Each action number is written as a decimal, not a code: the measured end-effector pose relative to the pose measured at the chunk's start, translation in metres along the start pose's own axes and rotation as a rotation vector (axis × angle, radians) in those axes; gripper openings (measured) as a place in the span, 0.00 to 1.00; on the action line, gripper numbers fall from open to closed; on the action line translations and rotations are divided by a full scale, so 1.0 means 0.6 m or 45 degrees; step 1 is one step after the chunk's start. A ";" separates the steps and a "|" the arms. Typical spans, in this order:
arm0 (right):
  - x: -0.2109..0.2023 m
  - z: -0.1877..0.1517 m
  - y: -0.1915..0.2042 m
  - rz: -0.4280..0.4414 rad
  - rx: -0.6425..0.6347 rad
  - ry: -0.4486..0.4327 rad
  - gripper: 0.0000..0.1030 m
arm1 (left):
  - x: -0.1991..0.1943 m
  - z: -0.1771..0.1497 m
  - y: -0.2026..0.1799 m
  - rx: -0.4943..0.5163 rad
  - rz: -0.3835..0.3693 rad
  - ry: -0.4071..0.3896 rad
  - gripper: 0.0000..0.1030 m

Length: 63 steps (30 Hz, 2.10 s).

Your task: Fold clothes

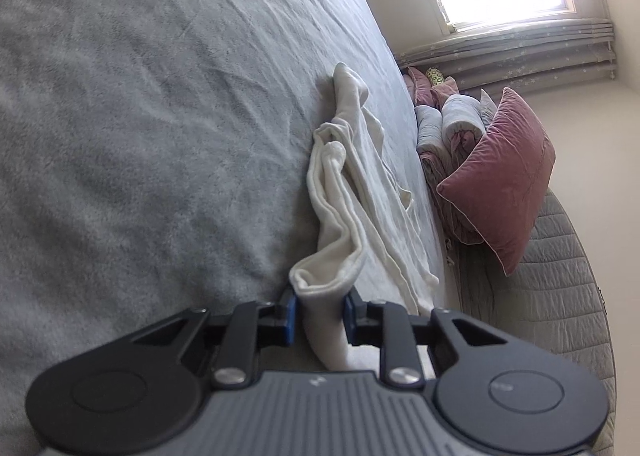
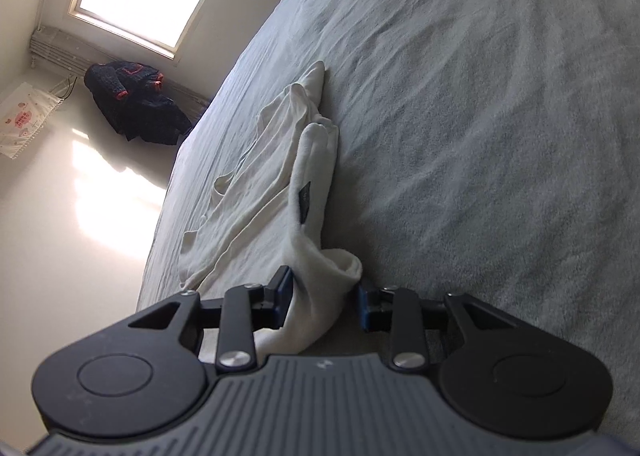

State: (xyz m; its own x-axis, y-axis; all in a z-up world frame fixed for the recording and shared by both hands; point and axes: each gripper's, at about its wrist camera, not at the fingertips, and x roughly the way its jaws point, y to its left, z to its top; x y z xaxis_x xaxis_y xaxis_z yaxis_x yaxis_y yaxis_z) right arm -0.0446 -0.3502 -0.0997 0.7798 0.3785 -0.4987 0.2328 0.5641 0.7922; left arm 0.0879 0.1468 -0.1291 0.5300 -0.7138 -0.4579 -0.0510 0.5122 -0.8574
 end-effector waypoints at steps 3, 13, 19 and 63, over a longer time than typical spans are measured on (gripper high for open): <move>0.002 -0.001 -0.003 0.003 0.019 0.002 0.15 | -0.001 0.002 -0.005 0.010 0.016 -0.003 0.13; -0.041 -0.007 0.003 0.096 0.099 -0.015 0.11 | -0.040 -0.008 -0.010 -0.043 -0.041 -0.003 0.07; -0.073 -0.026 -0.003 0.113 0.116 0.025 0.07 | -0.077 -0.026 0.005 -0.002 -0.023 0.049 0.04; 0.010 -0.117 0.104 -0.461 -1.647 0.265 0.45 | -0.017 -0.119 -0.144 1.930 0.407 0.353 0.54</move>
State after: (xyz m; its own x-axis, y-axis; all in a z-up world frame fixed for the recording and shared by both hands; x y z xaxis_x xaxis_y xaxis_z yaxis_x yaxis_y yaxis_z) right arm -0.0663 -0.2615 -0.0777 0.6633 0.1015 -0.7414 -0.3932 0.8902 -0.2299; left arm 0.0263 0.0758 -0.0670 0.4895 -0.4614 -0.7399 0.8268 0.5152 0.2257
